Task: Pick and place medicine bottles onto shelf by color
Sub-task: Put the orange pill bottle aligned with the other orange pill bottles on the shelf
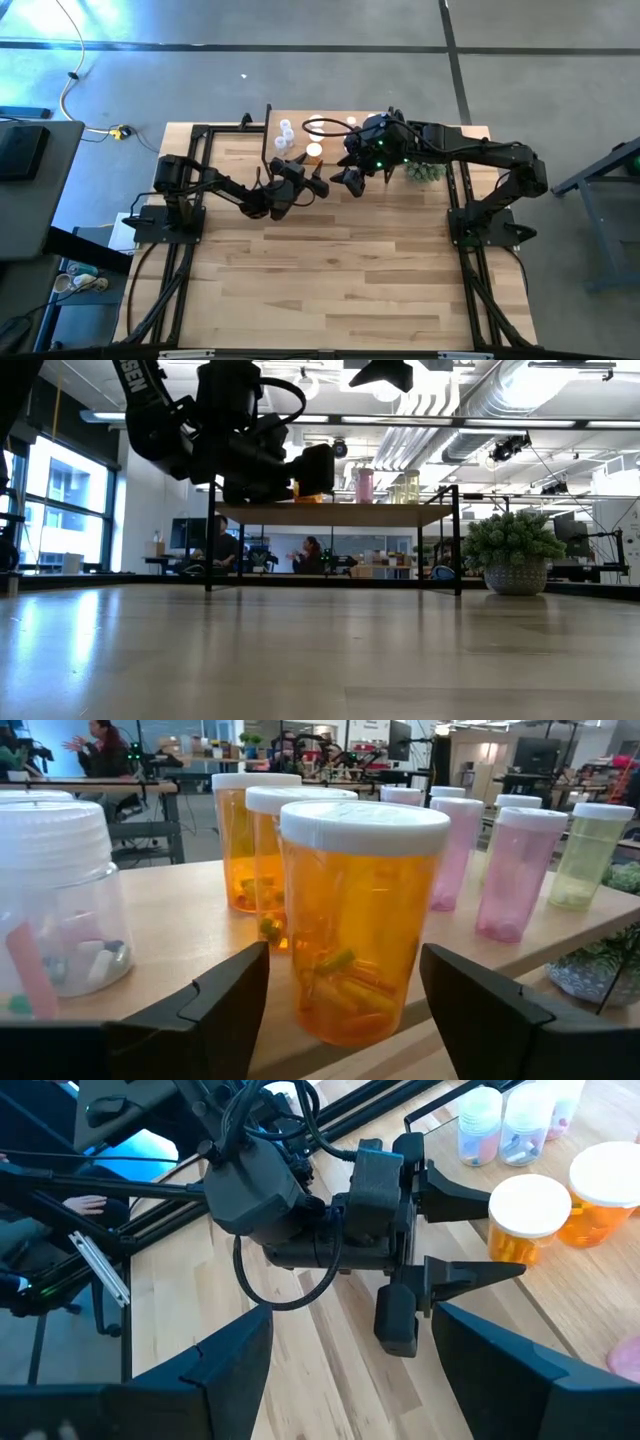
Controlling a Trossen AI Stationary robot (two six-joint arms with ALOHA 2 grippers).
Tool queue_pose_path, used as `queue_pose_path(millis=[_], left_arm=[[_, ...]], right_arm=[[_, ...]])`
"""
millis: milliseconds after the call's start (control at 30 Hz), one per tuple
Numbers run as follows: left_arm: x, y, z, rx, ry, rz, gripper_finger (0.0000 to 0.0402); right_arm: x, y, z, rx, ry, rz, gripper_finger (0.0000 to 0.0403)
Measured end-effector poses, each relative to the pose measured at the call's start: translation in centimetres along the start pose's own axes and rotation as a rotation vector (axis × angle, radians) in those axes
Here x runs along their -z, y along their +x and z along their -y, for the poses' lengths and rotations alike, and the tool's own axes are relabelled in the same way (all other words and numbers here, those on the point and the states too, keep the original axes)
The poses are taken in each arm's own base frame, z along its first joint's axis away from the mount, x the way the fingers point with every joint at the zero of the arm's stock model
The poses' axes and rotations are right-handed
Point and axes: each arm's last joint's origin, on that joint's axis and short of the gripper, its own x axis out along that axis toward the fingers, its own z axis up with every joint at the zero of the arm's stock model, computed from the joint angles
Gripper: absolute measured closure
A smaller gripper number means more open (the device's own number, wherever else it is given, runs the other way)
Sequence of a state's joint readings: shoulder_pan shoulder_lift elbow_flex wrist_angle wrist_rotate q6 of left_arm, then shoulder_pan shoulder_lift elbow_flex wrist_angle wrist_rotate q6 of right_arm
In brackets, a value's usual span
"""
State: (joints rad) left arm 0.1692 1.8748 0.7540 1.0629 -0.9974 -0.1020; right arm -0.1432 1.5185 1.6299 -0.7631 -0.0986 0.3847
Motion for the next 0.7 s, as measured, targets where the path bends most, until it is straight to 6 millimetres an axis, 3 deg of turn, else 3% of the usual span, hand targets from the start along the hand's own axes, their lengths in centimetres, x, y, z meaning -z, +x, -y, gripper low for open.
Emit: queue_pose_path(millis=[700], left_arm=[[0.0,-1.4,0.8,-0.027,0.023,0.007,0.0151]], right_arm=[[0.0,0.0,0.0,0.002,0.001,-0.003,0.0139]])
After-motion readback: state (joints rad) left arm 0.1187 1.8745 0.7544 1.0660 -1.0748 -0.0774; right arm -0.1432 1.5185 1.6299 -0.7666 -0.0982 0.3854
